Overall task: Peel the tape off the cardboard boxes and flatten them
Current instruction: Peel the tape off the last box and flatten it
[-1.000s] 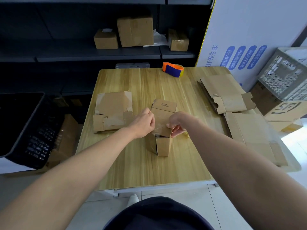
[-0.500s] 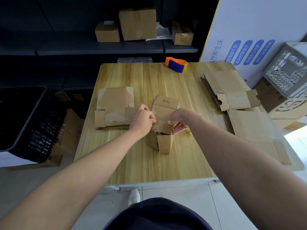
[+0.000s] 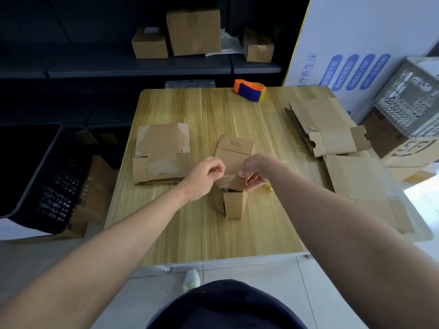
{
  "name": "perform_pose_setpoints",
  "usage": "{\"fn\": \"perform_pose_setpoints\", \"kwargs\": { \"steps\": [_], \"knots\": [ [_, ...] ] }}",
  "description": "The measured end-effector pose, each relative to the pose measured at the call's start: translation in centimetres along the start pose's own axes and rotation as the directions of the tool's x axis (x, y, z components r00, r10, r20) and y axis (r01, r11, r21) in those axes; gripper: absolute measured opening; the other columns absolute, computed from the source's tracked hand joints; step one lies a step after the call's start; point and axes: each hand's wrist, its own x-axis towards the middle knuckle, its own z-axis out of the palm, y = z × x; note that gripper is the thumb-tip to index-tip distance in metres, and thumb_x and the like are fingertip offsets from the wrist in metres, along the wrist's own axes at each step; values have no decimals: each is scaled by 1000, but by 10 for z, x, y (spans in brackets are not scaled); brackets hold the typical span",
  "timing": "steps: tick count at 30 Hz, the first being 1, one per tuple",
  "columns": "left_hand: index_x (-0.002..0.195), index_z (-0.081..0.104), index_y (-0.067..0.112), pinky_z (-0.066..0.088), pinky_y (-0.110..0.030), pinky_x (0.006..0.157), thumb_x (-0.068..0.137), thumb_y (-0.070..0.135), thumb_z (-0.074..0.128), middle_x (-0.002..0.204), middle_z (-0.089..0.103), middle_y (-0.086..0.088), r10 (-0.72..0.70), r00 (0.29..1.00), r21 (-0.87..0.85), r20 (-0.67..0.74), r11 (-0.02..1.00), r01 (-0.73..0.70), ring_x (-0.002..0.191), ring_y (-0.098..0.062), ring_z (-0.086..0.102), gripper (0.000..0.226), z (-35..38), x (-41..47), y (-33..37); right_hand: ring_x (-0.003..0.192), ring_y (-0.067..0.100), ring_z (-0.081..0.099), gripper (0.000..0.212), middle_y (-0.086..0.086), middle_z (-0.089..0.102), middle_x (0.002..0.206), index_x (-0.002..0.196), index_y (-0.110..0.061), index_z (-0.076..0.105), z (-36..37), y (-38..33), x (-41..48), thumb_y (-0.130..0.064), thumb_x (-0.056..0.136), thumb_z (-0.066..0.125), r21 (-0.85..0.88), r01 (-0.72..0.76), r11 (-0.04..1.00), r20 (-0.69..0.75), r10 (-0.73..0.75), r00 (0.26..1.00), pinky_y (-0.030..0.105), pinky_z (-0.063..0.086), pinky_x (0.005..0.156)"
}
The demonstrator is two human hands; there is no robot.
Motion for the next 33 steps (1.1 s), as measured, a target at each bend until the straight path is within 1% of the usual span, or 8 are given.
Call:
{"fn": "perform_pose_setpoints", "kwargs": {
  "steps": [4,9,15,19,25,27,29,33],
  "knots": [
    [77,49,8,53,-26,80,96,-5,42,104,63,-15,-124,989,-369,-75,925,88,88,-17,60,24,-10,-7,-6,66,27,64,41,24,59,104,134,6,36,3,-4,-2,-8,98,49,-9,9,1000,3,-8,1000,36,58,81],
    [75,47,8,50,-18,63,96,-9,39,88,65,-11,-241,953,-509,-185,853,117,76,-17,60,28,-5,-9,-11,68,27,65,38,22,59,98,130,6,40,4,-6,0,-10,97,51,-23,-9,1000,-6,9,1000,37,58,82],
    [76,57,12,41,-6,79,90,1,58,98,44,-2,-63,949,-145,-308,989,19,81,-9,47,18,-6,-14,-6,67,29,64,40,23,57,108,132,2,37,4,-8,-3,-8,96,51,21,-13,1000,-12,13,1000,40,58,75],
    [75,56,13,47,-13,81,92,2,55,103,41,-6,-168,922,-191,-347,976,106,81,-12,50,20,-7,-17,-13,67,29,65,43,22,56,112,135,0,37,4,-9,-9,-7,95,52,52,-48,998,-8,48,999,36,60,69],
    [74,47,6,54,-33,77,95,-8,40,87,55,-14,-469,866,-783,-171,599,170,76,-22,55,27,1,-15,-13,77,30,63,56,22,45,128,144,-6,25,6,-10,-17,-10,95,53,118,-20,993,-47,25,999,34,58,75],
    [71,45,8,50,-30,70,95,-9,38,83,55,-11,-476,858,-810,-196,572,132,72,-19,53,30,1,-13,-9,110,36,52,85,19,26,143,151,-19,5,9,-9,-14,-14,89,63,-14,71,997,-177,-72,982,44,54,88],
    [70,45,9,47,-28,63,95,-9,39,78,56,-9,-473,854,-794,-216,595,128,70,-18,52,31,0,-10,-8,140,41,15,106,9,0,156,151,-29,-8,11,-10,-19,-19,81,72,-339,205,918,-252,-298,921,57,32,108],
    [72,46,12,39,-27,54,88,5,51,67,52,-6,-455,880,-734,-135,643,219,61,-18,46,19,-11,-1,-5,143,36,-8,103,-2,1,156,150,-33,5,8,-12,-21,-31,75,76,-576,316,754,-108,-454,885,62,15,112]
  ]
}}
